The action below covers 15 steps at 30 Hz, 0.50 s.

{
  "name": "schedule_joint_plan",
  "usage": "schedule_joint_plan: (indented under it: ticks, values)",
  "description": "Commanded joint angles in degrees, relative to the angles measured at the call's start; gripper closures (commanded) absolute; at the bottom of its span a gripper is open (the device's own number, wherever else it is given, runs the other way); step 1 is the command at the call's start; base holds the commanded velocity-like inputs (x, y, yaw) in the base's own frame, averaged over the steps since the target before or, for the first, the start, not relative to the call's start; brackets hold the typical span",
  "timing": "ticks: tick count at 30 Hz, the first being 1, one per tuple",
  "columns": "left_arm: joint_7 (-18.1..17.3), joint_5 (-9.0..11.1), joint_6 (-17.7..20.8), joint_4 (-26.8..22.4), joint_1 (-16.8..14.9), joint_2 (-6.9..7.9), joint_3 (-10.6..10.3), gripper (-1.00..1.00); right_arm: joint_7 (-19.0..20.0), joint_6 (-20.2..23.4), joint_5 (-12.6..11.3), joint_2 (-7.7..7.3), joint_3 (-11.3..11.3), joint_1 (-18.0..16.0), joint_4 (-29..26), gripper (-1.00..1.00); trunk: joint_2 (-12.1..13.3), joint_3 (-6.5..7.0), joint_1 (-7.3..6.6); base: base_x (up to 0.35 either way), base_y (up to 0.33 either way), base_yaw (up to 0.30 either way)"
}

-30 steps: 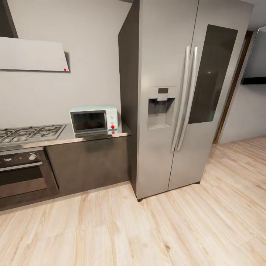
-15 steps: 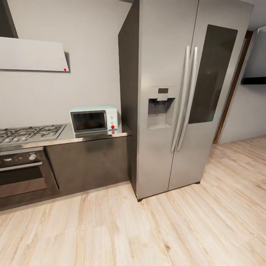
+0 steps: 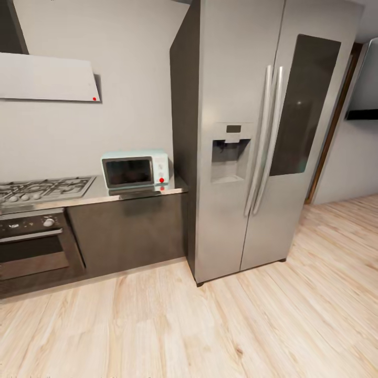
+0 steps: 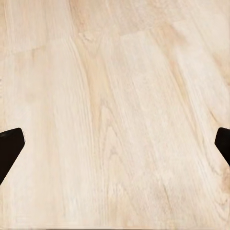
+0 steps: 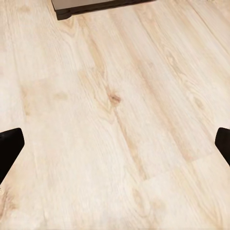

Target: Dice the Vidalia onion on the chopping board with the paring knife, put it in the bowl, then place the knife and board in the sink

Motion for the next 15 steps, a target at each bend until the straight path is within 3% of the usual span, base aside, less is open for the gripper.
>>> schedule_joint_plan:
  ticks: [1, 15]
  values:
    - [0.1, 0.0, -0.1, 0.0, 0.0, -0.02, 0.0, -1.00, -0.2, -0.2, 0.1, 0.00, 0.0, 0.0, 0.0, -1.00, 0.0, -0.07, 0.00, 0.000, 0.000, 0.181]
    - [0.1, 0.0, -0.2, 0.2, 0.0, -0.08, -0.2, -1.00, -0.2, -0.2, 0.1, 0.00, 0.0, 0.0, 0.2, -1.00, 0.0, -0.62, 0.00, 0.000, 0.000, 0.250]
